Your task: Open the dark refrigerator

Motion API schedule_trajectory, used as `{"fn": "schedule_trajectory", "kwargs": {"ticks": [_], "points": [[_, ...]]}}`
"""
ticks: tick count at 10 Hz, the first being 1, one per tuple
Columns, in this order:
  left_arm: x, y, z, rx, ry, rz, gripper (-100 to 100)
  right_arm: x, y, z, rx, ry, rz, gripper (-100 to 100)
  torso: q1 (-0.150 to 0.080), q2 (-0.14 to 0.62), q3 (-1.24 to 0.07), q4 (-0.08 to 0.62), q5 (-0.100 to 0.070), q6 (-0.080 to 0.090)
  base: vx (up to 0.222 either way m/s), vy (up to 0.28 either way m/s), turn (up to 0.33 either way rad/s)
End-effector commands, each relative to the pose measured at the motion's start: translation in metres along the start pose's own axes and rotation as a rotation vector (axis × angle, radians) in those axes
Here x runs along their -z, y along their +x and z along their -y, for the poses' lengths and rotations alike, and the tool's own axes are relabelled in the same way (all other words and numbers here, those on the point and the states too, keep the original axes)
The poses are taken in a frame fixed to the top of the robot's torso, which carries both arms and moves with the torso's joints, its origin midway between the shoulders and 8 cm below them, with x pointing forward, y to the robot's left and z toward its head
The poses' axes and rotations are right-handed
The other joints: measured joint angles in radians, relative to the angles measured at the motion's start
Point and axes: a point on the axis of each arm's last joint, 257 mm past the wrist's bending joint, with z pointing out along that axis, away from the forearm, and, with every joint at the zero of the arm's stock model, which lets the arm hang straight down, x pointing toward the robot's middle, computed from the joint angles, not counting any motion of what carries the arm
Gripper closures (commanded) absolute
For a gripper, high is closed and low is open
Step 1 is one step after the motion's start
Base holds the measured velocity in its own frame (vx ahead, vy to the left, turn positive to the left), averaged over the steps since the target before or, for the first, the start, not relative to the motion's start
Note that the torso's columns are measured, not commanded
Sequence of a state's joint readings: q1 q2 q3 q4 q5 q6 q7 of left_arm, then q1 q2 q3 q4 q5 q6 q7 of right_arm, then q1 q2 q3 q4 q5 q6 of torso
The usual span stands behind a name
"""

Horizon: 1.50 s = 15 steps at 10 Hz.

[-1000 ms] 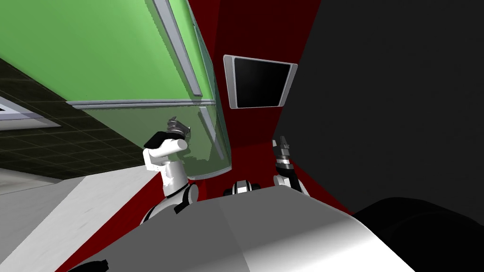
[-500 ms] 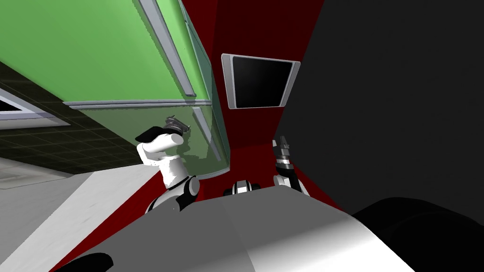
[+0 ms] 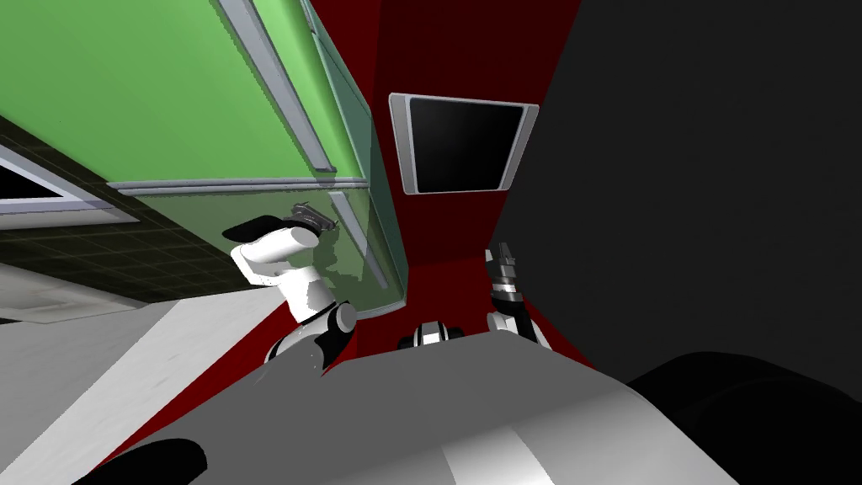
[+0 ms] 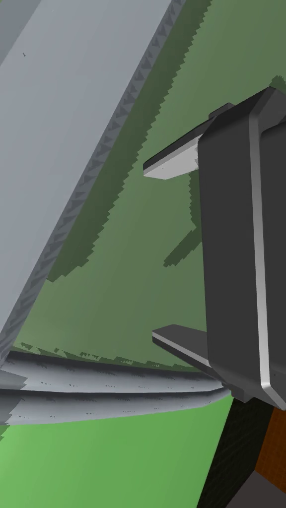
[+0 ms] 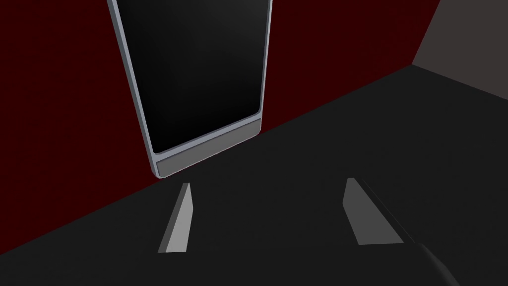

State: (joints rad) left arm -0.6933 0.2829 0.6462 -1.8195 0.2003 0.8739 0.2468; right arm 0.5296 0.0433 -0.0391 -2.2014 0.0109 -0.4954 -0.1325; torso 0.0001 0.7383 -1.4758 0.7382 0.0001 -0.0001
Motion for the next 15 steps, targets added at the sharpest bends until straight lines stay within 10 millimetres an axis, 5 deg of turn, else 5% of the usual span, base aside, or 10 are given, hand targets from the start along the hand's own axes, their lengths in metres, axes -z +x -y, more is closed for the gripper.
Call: {"fn": "schedule_trajectory", "kwargs": {"ticks": [1,13,15], "points": [[-0.004,0.002,0.008,0.049,-0.033,0.001,-100,0.000,0.000,0.000,0.000,0.000,0.000,0,0.001,0.000,0.000,0.000,0.000,0.000,0.025,-0.138,0.065],[-0.012,0.015,0.051,0.218,-0.134,-0.024,-100,0.000,0.000,0.000,0.000,0.000,0.000,0,-0.035,0.008,0.005,0.007,-0.018,0.019,0.030,-0.106,0.066],[-0.014,-0.018,0.043,0.238,-0.122,0.030,-100,0.000,0.000,0.000,0.000,0.000,0.000,0,-0.033,0.012,0.008,0.007,-0.017,0.015,0.032,0.067,0.086]]}}
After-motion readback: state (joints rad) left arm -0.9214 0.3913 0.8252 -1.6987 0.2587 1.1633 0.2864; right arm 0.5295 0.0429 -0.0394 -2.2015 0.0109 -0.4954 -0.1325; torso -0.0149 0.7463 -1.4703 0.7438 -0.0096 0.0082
